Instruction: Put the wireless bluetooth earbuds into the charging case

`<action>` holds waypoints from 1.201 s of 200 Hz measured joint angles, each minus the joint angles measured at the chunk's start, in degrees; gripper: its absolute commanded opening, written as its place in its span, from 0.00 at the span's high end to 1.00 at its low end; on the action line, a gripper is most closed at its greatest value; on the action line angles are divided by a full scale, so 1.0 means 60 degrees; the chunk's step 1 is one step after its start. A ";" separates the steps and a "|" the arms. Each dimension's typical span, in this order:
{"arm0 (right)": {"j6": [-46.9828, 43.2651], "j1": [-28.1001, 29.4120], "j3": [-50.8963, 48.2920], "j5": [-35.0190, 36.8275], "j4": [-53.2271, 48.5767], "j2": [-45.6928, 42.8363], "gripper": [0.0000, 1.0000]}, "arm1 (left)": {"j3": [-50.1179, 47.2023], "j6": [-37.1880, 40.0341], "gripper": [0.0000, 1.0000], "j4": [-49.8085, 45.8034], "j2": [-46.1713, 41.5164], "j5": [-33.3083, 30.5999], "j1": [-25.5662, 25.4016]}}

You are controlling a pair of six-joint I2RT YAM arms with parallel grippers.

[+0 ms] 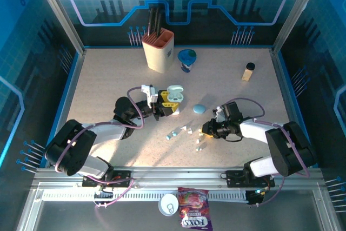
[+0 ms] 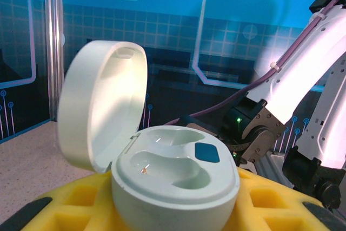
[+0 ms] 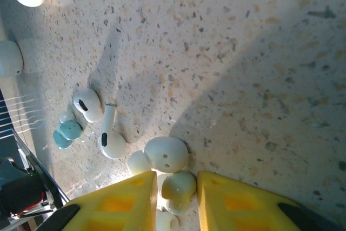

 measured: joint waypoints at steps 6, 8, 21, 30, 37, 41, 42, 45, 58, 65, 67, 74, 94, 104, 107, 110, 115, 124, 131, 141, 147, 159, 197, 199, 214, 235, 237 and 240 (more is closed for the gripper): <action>0.0025 0.0004 -0.0018 0.0000 0.0036 0.0000 0.75 | 0.0000 0.0004 0.62 0.0000 0.0000 0.0000 0.0004; 0.0044 0.0004 -0.0022 0.0000 0.0062 0.0000 0.75 | 0.0000 0.0004 0.62 0.0000 0.0000 0.0000 0.0011; 0.0084 0.0007 -0.0036 0.0000 0.0120 -0.0004 0.75 | 0.0000 0.0011 0.62 0.0000 0.0000 0.0000 0.0018; 0.0102 0.0007 -0.0040 0.0004 0.0160 -0.0036 0.74 | -0.0004 0.0015 0.62 0.0000 0.0000 0.0000 0.0025; 0.0120 0.0007 -0.0044 0.0004 0.0178 -0.0076 0.74 | -0.0004 0.0015 0.62 0.0000 0.0000 0.0000 0.0029; 0.0124 0.0007 -0.0044 0.0000 0.0182 -0.0102 0.74 | -0.0004 0.0015 0.62 0.0004 0.0000 0.0000 0.0029; 0.0127 0.0007 -0.0044 0.0000 0.0186 -0.0113 0.74 | -0.0004 0.0015 0.62 0.0000 0.0000 0.0000 0.0029; 0.0127 0.0007 -0.0044 0.0004 0.0193 -0.0135 0.74 | -0.0004 0.0015 0.62 0.0004 0.0000 0.0000 0.0029; 0.0153 0.0007 -0.0044 0.0000 0.0251 -0.0211 0.73 | -0.0004 0.0015 0.62 0.0000 0.0000 0.0000 0.0029; 0.0160 0.0007 -0.0044 -0.0011 0.0280 -0.0240 0.73 | -0.0004 0.0015 0.62 0.0000 0.0000 0.0000 0.0029; 0.0157 0.0007 -0.0044 -0.0018 0.0288 -0.0248 0.73 | -0.0004 0.0015 0.62 0.0004 0.0000 0.0000 0.0029; 0.0157 0.0007 -0.0044 -0.0044 0.0321 -0.0251 0.73 | -0.0004 0.0015 0.62 0.0000 0.0000 0.0000 0.0029; 0.0153 0.0015 -0.0044 -0.0069 0.0321 -0.0248 0.72 | -0.0015 0.0018 0.62 0.0004 0.0000 0.0000 0.0029; 0.0149 0.0040 -0.0044 -0.0062 0.0310 -0.0248 0.72 | -0.0040 0.0018 0.62 0.0004 0.0000 0.0000 0.0029; 0.0149 0.0051 -0.0044 -0.0062 0.0310 -0.0244 0.72 | -0.0051 0.0018 0.62 0.0000 0.0000 0.0000 0.0029; 0.0149 0.0058 -0.0044 -0.0062 0.0302 -0.0244 0.72 | -0.0055 0.0018 0.62 0.0004 0.0000 0.0000 0.0029; 0.0146 0.0091 -0.0044 -0.0062 0.0284 -0.0244 0.72 | -0.0062 0.0018 0.62 -0.0004 0.0000 0.0000 0.0029; 0.0135 0.0157 -0.0044 -0.0044 0.0208 -0.0244 0.71 | -0.0069 0.0018 0.62 0.0004 0.0000 0.0000 0.0036; 0.0106 0.0208 -0.0044 0.0000 0.0138 -0.0244 0.71 | -0.0073 0.0018 0.62 0.0004 0.0000 0.0000 0.0036; 0.0055 0.0288 -0.0040 0.0091 0.0036 -0.0244 0.71 | -0.0098 0.0018 0.62 0.0004 0.0000 0.0000 0.0036; 0.0018 0.0335 -0.0029 0.0160 -0.0076 -0.0244 0.71 | -0.0106 0.0018 0.62 0.0000 0.0000 0.0004 0.0036; -0.0055 0.0441 0.0000 0.0331 -0.0306 -0.0248 0.71 | -0.0106 0.0018 0.62 0.0004 0.0000 0.0000 0.0036; -0.0171 0.0707 0.0244 0.0805 -0.0725 -0.0266 0.72 | -0.0106 0.0018 0.62 0.0004 0.0000 0.0004 0.0036; -0.0175 0.0721 0.0251 0.0820 -0.0739 -0.0266 0.72 | -0.0106 0.0018 0.62 0.0000 0.0000 0.0004 0.0036; -0.0175 0.0831 0.0353 0.0969 -0.0871 -0.0229 0.72 | -0.0106 0.0018 0.62 0.0004 0.0000 0.0004 0.0036; -0.0171 0.0951 0.0543 0.1151 -0.1078 -0.0102 0.72 | -0.0109 0.0018 0.62 0.0004 0.0000 0.0004 0.0036; -0.0171 0.0954 0.0557 0.1162 -0.1104 -0.0091 0.73 | -0.0109 0.0022 0.62 0.0004 0.0000 0.0004 0.0036; -0.0171 0.0973 0.0586 0.1173 -0.1133 -0.0073 0.73 | -0.0109 0.0018 0.62 0.0004 0.0000 0.0004 0.0036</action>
